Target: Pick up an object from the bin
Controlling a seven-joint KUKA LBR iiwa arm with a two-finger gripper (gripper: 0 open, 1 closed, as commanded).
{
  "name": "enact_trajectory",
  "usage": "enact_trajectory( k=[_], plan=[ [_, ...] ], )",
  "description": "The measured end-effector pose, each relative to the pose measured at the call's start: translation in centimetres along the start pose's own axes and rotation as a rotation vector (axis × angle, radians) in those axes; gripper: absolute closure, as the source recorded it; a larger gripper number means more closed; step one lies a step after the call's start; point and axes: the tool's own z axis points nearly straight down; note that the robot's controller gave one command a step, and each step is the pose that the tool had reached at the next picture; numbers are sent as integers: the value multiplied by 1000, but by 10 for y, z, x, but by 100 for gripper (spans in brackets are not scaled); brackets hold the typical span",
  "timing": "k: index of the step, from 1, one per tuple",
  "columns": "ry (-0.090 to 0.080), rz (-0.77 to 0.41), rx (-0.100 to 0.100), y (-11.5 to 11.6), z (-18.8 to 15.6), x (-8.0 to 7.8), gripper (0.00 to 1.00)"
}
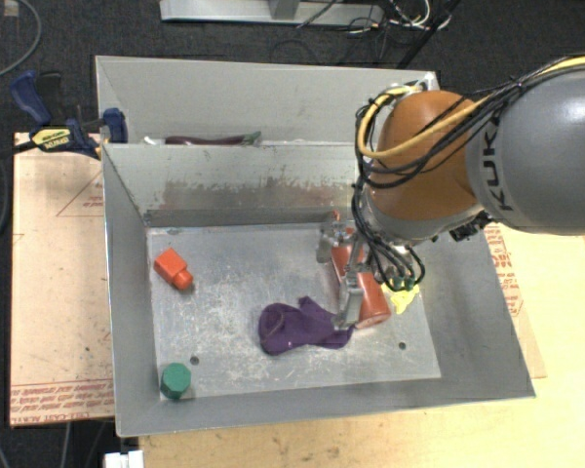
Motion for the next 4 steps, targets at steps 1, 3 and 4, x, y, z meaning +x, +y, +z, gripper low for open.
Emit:
enact_trajectory(
  k=[1, 3, 4],
  plan=[
    [-8, 1, 0, 0, -5, -2, 0],
    [-6, 18, -2, 15, 118, 13, 0],
    [-10, 8, -3, 36, 64, 14, 0]
  ],
)
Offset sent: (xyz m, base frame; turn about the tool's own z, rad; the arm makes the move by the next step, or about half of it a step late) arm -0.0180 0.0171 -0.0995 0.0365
